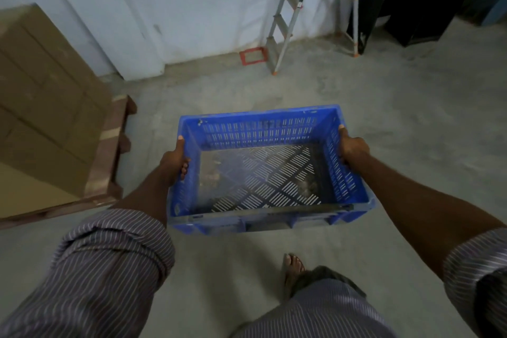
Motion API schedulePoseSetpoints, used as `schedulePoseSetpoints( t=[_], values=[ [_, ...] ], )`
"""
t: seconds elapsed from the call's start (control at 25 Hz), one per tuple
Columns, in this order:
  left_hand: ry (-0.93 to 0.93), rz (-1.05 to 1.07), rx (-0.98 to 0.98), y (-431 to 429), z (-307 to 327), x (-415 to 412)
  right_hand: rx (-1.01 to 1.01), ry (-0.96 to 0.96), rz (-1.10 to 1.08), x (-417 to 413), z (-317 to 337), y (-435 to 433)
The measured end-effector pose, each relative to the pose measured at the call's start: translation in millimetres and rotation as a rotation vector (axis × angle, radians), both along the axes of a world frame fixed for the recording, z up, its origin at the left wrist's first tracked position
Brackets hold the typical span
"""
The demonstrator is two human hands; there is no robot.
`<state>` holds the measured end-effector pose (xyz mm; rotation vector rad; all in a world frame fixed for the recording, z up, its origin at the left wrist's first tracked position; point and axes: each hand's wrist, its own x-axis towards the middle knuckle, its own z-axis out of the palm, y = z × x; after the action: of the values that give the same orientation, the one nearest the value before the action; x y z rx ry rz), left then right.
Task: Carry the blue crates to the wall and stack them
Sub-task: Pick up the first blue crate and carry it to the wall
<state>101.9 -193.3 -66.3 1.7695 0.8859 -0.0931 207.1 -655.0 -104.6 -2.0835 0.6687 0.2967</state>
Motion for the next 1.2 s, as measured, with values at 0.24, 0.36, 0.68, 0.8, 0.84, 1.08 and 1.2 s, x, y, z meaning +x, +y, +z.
schedulePoseSetpoints(
  t=[0.24, 0.36, 0.68, 0.8, 0.84, 1.08, 1.2],
  values=[
    [-0.022, 0.088, 0.012, 70, 8, 162, -0.062, 0.006, 0.022, 211, -15, 79],
    [-0.038, 0.119, 0.059, 117, -3, 245, -0.063, -0.015, 0.06, 279, 21, 150],
    [-0.03, 0.13, 0.123, 279, -39, 477, -0.1, -0.033, 0.062, 482, 7, 319],
    [-0.01, 0.131, 0.111, 329, -44, 556, -0.099, -0.018, 0.052, 559, 6, 368],
    [0.005, 0.13, 0.107, 344, -48, 583, -0.104, -0.017, 0.061, 587, 0, 384],
    [0.097, 0.171, 0.105, 445, -122, 729, -0.143, 0.078, 0.162, 758, -75, 484],
    [0.13, 0.195, 0.109, 493, -158, 779, -0.17, 0.112, 0.211, 822, -99, 535]
  ],
)
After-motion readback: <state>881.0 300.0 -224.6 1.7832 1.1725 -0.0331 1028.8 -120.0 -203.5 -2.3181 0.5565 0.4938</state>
